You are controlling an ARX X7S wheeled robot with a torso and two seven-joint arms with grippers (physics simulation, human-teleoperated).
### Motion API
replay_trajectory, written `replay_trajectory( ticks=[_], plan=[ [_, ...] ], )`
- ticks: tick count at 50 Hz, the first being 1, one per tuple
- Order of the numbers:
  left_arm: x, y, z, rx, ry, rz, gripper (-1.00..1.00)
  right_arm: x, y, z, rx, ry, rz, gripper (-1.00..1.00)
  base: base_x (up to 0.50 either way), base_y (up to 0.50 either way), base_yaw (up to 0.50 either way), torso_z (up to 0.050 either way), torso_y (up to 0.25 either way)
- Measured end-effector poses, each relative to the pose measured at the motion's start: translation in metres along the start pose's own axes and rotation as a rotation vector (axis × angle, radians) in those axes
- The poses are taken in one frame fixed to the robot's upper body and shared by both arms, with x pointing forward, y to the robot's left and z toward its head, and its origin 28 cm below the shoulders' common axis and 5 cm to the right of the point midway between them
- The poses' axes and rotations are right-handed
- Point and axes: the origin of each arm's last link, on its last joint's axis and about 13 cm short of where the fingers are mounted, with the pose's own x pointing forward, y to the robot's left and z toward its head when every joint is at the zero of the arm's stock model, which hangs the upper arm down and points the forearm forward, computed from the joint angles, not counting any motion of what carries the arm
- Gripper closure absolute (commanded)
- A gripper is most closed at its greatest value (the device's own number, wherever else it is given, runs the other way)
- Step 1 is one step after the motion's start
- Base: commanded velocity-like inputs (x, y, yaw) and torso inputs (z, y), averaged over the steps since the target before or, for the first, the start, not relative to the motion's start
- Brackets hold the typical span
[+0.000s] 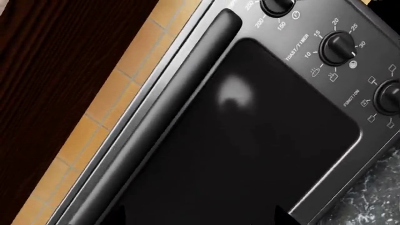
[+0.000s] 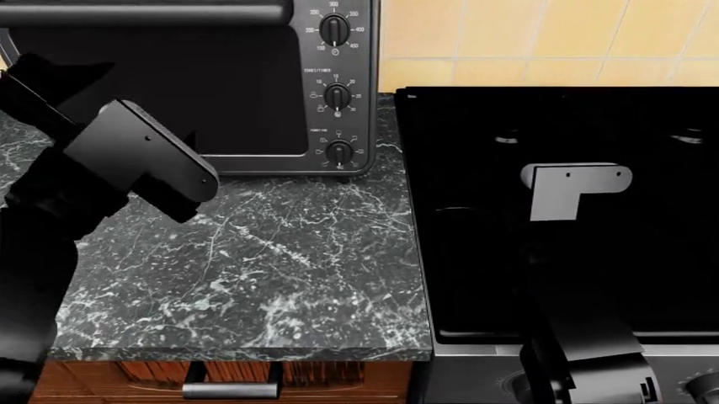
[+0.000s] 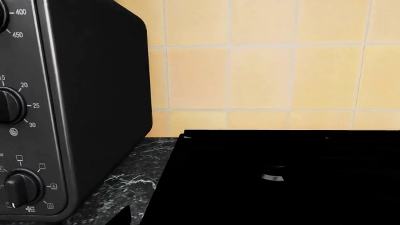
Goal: Open the toaster oven door.
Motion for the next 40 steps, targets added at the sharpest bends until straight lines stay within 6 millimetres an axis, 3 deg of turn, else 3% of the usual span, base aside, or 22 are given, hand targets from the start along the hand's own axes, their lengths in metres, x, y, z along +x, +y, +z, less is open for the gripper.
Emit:
replay_trajectory(
  ticks=[18, 40],
  plan=[
    [0.009, 0.06, 0.016, 0.408, 0.007, -0.053, -1.0, 0.0, 0.003, 0.002, 0.016, -0.008, 0.021, -1.0, 0.0, 0.0, 0.0, 0.0, 0.0],
    [0.055, 0.079, 0.017, 0.598, 0.009, -0.08, -1.0, 0.002, 0.006, 0.002, 0.017, -0.009, 0.036, -1.0, 0.0, 0.0, 0.0, 0.0, 0.0]
  ],
)
